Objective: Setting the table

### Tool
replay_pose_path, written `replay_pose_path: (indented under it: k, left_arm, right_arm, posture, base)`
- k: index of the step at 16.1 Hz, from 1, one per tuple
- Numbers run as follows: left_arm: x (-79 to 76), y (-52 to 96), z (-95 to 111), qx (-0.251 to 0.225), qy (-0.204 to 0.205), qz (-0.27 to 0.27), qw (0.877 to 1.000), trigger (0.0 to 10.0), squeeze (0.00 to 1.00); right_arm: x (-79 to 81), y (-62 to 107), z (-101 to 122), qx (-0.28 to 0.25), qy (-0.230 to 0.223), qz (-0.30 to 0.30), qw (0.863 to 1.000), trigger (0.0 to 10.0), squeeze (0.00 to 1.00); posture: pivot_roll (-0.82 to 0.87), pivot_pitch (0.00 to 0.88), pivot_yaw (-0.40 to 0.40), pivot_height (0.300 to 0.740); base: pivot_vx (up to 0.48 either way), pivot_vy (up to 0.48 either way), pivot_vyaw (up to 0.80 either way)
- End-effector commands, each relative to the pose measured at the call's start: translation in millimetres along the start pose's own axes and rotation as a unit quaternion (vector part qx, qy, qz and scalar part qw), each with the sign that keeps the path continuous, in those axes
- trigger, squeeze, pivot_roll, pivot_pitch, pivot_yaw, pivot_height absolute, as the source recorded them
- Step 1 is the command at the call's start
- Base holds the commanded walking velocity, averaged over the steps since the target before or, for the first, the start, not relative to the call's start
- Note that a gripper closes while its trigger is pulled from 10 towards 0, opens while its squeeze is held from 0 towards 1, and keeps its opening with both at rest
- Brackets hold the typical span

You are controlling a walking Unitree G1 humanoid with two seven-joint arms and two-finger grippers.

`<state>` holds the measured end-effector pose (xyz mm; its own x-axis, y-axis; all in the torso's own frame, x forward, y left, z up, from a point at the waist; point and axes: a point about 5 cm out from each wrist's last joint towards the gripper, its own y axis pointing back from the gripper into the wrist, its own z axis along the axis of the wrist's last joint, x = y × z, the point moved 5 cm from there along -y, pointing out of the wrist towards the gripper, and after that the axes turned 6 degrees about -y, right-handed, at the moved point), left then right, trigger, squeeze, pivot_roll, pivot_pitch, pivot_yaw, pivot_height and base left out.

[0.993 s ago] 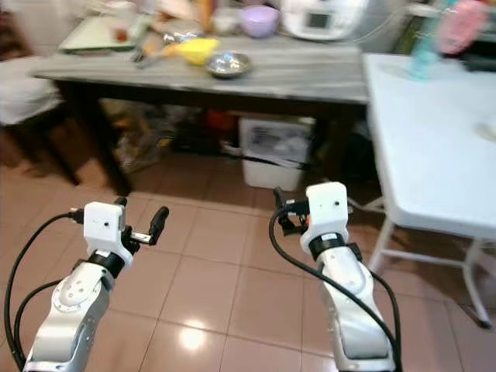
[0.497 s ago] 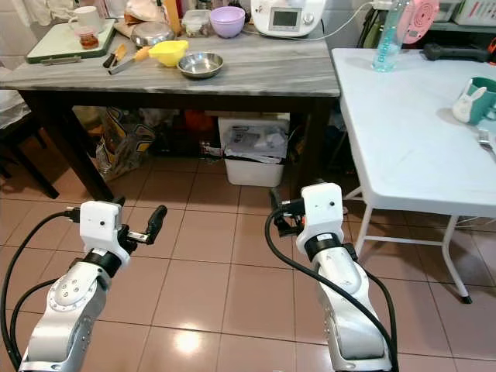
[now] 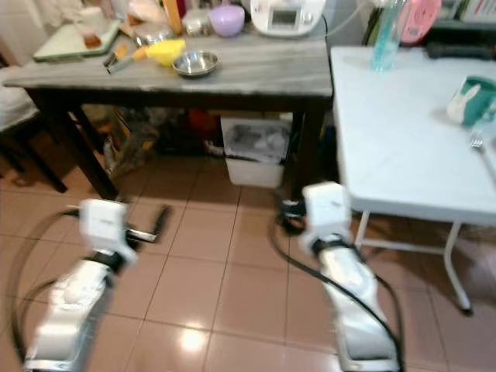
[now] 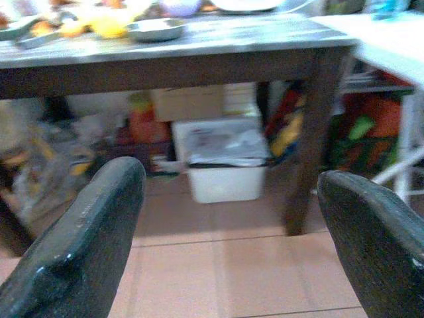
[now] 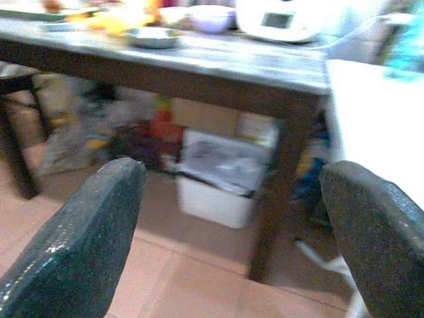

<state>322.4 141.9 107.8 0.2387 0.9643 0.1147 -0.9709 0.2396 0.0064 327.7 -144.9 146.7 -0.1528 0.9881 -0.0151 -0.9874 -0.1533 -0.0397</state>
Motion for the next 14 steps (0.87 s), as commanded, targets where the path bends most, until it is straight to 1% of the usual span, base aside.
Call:
replay_pose_path:
  k: [1,2,5,14]
  left_arm:
    - [9.6,1.7,-1.3,0.005,-0.006,0.009,1.000,10.0,0.00]
    - [9.6,1.7,-1.2,0.005,-0.006,0.009,1.000,10.0,0.00]
    - [9.5,1.5,-1.2,0.005,-0.006,0.006,1.000,10.0,0.00]
    - [8.4,0.9,-1.3,0.003,-0.005,0.002,1.000,10.0,0.00]
  right_arm:
    - [6.6,-1.6,2.6,-0.006,-0.008,0.006,1.000,10.0,0.00]
    - [6.6,-1.7,2.3,-0.006,-0.009,0.005,1.000,10.0,0.00]
    - [7.2,-1.6,1.3,-0.004,-0.009,0.005,1.000,10.0,0.00]
    - [7.4,-4.1,1.8,-0.007,-0.011,0.005,1.000,10.0,0.00]
  posture:
    - [-0.04,0.083,0.046,0.740]
    - [-0.04,0.082,0.047,0.740]
    - [-0.04,0.081,0.049,0.740]
    - [-0.04,0.072,0.050,0.740]
  base:
    - [0.000,-0.311,0.00]
    - [0.000,-0.307,0.00]
    - [0.000,-0.312,-0.42]
    - [0.000,-0.311,-0.50]
